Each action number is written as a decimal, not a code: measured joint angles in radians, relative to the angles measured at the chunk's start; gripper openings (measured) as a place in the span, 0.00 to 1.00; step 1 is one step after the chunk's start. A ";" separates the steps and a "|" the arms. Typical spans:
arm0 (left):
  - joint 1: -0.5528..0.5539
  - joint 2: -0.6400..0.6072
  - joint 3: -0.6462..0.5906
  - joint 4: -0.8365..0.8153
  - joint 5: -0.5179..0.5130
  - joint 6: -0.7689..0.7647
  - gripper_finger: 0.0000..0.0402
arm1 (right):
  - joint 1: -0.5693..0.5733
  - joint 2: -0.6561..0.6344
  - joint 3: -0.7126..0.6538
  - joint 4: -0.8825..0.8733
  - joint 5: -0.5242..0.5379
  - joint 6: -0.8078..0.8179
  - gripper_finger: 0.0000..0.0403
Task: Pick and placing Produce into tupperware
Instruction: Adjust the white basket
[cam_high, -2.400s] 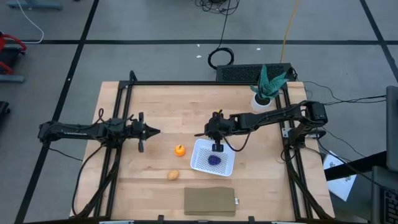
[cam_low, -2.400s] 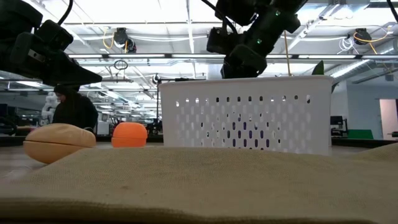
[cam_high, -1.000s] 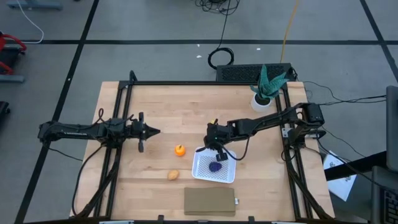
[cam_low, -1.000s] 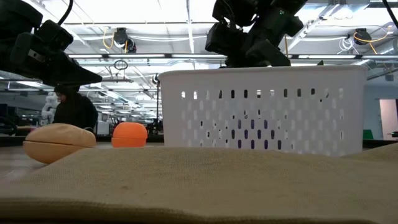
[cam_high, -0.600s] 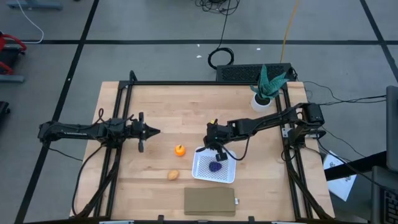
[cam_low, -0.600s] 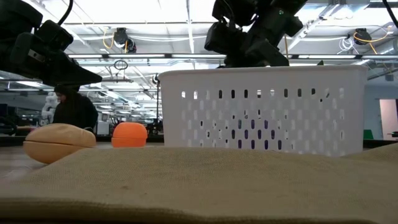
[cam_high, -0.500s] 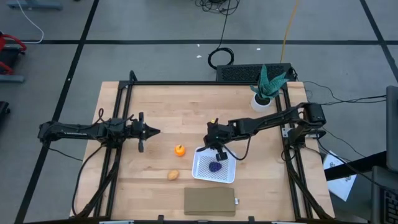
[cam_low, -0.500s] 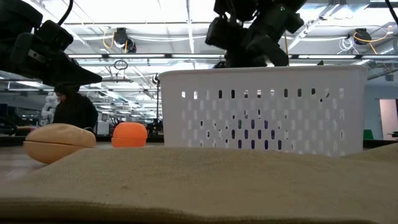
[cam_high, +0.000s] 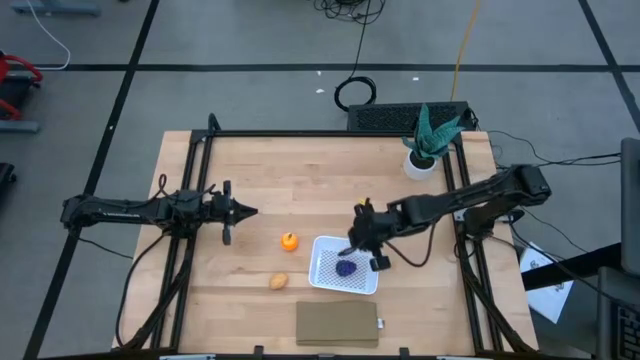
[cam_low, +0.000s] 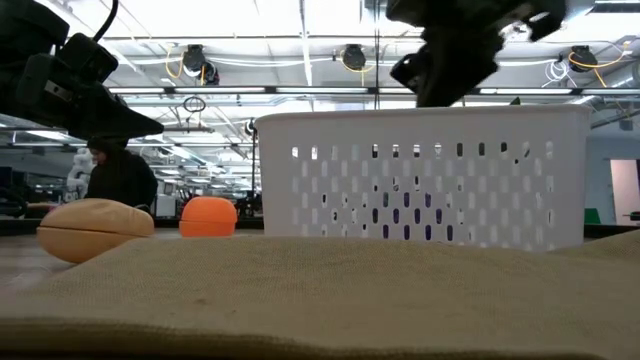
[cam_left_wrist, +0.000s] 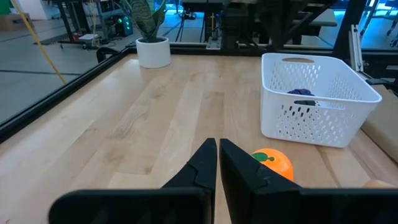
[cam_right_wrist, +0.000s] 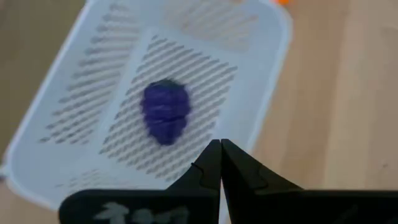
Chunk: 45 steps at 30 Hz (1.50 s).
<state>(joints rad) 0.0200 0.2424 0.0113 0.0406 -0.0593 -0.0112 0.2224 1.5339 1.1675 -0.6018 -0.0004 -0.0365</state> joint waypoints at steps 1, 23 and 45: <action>0.000 0.000 0.000 0.000 0.000 -0.003 0.06 | 0.015 0.000 0.000 -0.006 0.000 0.003 0.00; 0.000 0.000 0.000 0.002 -0.001 -0.010 0.06 | 0.059 0.006 -0.103 -0.001 -0.001 0.005 0.00; 0.000 0.000 0.000 0.002 -0.002 -0.012 0.06 | -0.021 0.006 -0.110 -0.001 0.008 -0.021 0.00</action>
<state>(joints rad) 0.0201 0.2424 0.0113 0.0425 -0.0616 -0.0227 0.2018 1.5398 1.0573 -0.6030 0.0074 -0.0580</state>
